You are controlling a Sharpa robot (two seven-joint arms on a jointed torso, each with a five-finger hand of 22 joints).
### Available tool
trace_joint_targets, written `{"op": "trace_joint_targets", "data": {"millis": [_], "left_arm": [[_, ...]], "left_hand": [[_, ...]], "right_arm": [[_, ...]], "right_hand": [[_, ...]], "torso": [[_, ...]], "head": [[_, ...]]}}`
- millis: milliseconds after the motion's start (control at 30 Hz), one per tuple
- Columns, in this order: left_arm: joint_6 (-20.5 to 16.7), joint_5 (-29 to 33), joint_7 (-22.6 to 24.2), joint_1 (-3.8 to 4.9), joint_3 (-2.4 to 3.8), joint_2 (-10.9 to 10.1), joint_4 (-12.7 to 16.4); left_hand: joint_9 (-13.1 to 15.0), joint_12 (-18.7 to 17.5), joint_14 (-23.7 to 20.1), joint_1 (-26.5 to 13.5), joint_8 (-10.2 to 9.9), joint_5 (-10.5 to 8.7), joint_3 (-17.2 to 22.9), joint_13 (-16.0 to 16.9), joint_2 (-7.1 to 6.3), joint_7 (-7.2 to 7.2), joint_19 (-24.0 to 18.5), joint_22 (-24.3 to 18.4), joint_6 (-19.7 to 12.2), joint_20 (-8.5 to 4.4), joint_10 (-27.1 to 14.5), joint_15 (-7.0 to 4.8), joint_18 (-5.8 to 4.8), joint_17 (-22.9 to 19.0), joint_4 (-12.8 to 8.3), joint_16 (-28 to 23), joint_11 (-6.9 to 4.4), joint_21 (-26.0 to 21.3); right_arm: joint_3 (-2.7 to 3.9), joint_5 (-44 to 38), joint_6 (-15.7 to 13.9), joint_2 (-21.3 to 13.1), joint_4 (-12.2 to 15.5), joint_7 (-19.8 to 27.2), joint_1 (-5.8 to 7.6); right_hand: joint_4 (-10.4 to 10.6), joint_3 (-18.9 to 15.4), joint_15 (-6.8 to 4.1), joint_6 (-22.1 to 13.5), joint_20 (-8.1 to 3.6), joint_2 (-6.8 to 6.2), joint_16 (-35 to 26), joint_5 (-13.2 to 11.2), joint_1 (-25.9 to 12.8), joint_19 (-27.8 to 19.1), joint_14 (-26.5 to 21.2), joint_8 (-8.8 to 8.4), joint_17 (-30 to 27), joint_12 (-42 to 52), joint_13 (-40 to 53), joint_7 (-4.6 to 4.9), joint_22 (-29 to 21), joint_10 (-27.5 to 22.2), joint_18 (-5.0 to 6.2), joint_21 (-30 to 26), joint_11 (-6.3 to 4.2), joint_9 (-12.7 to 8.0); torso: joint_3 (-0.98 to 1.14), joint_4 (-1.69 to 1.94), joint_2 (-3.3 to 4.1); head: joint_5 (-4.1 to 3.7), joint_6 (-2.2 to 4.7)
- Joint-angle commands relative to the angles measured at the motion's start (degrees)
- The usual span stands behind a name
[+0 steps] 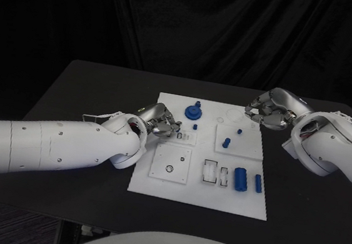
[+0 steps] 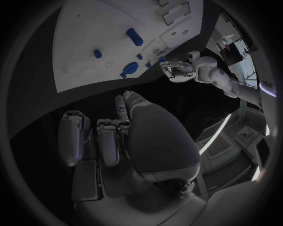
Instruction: Assemble the parts on the task board
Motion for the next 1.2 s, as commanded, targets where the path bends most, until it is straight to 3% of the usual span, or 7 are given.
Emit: {"op": "trace_joint_targets", "data": {"millis": [33, 133, 267, 400, 533, 733, 1200], "left_arm": [[-4.08, -4.67, 1.55, -0.65, 0.05, 0.30, -0.10], [-3.95, -5.29, 1.08, -1.10, 0.05, 0.57, -0.29], [-3.74, -5.68, 0.63, -1.56, 0.06, 0.93, -0.75], [-2.94, -5.84, 0.03, -1.91, 0.06, 1.25, -1.19], [-2.40, -5.90, -0.47, -2.16, 0.06, 1.59, -1.56], [-1.43, -5.93, -1.21, -2.45, 0.06, 2.21, -2.44], [-0.83, -5.94, -1.42, -3.07, 0.06, 3.44, -4.04]], "left_hand": [[0.28, -0.23, 5.51, -0.80, 0.47, -0.32, 0.17, 15.06, -0.06, -0.41, 6.13, 15.10, 0.94, -0.20, 5.95, -0.41, -0.35, 12.39, 0.27, -0.17, -0.28, 0.17], [0.48, -0.23, 5.54, -0.88, 0.66, -0.44, 0.18, 15.06, -0.16, -0.50, 6.13, 15.10, 1.20, -0.23, 5.95, -0.45, -0.35, 12.50, 0.41, -0.14, -0.35, 0.17], [0.70, -0.23, 5.56, -0.95, 0.83, -0.67, 0.18, 15.06, -0.26, -0.59, 6.13, 15.10, 1.39, -0.26, 5.95, -0.50, -0.35, 12.60, 0.53, -0.11, -0.41, 0.17], [0.87, -0.23, 5.55, -0.97, 0.94, -0.84, 0.17, 15.06, -0.35, -0.63, 6.13, 15.10, 1.44, -0.28, 5.95, -0.53, -0.35, 12.55, 0.57, -0.12, -0.45, 0.17], [1.61, -0.23, 5.54, -1.25, 1.15, -2.31, 0.12, 15.06, -0.48, -0.70, 6.13, 15.10, 1.21, -0.40, 5.95, -0.64, -0.35, 12.48, 1.05, -0.14, -0.54, 0.17], [2.41, -0.23, 5.50, -1.66, 1.22, -5.08, -0.14, 15.06, -0.50, -0.70, 6.13, 15.10, 0.97, -0.47, 5.95, -0.67, -0.35, 12.29, 1.83, -0.21, -0.55, 0.17], [2.84, -0.23, 5.49, -1.78, 1.22, -6.90, -0.37, 15.06, -0.36, -0.70, 6.13, 15.10, 0.94, -0.48, 5.95, -0.66, -0.35, 12.23, 2.26, -0.23, -0.54, 0.17]], "right_arm": [[0.05, -0.09, 0.14, -0.22, 0.23, -1.44, -0.13], [0.05, -0.09, 0.15, -0.33, 0.28, -1.49, -0.13], [0.05, -0.09, 0.19, -0.42, 0.35, -1.53, -0.13], [0.05, -0.09, 0.22, -0.42, 0.33, -1.52, -0.13], [0.05, -0.09, 0.21, -0.39, 0.32, -1.48, -0.13], [0.05, -0.09, 0.24, -0.51, 0.32, -1.49, -0.14], [0.05, -0.09, 0.25, -0.71, 0.31, -1.45, -0.14]], "right_hand": [[-0.11, 0.38, -0.09, 0.42, 0.09, 0.36, 0.15, 0.23, 0.25, -0.38, 5.97, 0.20, 15.10, 0.16, 15.07, -0.04, 11.28, 6.07, 0.64, -0.32, 0.09, 0.01], [-0.10, 0.38, -0.09, 0.44, 0.08, 0.35, 0.15, 0.25, 0.22, -0.40, 5.97, 0.21, 15.10, 0.16, 15.07, -0.04, 11.27, 6.07, 0.65, -0.35, 0.09, 0.01], [-0.10, 0.38, -0.09, 0.44, 0.08, 0.35, 0.15, 0.25, 0.22, -0.40, 5.97, 0.21, 15.10, 0.16, 15.07, -0.04, 11.27, 6.07, 0.65, -0.35, 0.09, 0.01], [-0.10, 0.38, -0.09, 0.44, 0.08, 0.35, 0.15, 0.25, 0.22, -0.40, 5.97, 0.21, 15.10, 0.16, 15.07, -0.04, 11.27, 6.07, 0.65, -0.35, 0.09, 0.01], [-0.10, 0.38, -0.09, 0.44, 0.08, 0.35, 0.15, 0.25, 0.22, -0.40, 5.97, 0.21, 15.10, 0.16, 15.07, -0.04, 11.27, 6.07, 0.65, -0.35, 0.09, 0.01], [-0.10, 0.39, -0.10, 0.48, 0.08, 0.35, 0.15, 0.27, 0.19, -0.39, 5.97, 0.24, 15.10, 0.16, 15.07, -0.06, 11.28, 6.07, 0.64, -0.33, 0.08, 0.02], [-0.10, 0.40, -0.10, 0.52, 0.08, 0.36, 0.15, 0.28, 0.18, -0.40, 5.97, 0.26, 15.10, 0.16, 15.07, -0.07, 11.27, 6.07, 0.64, -0.35, 0.07, 0.02]], "torso": [[0.08, 0.16, -0.05], [0.07, 0.21, -0.06], [0.22, -0.03, -0.13], [0.06, -0.04, -0.03], [-0.09, 0.02, 0.08], [-0.03, 0.01, 0.11], [-0.08, 0.03, 0.03]], "head": [[-0.32, 0.01], [-0.27, 0.01], [-0.07, 0.01], [-0.01, 0.01], [-0.04, 0.01], [0.01, 0.01], [-0.14, 0.01]]}}
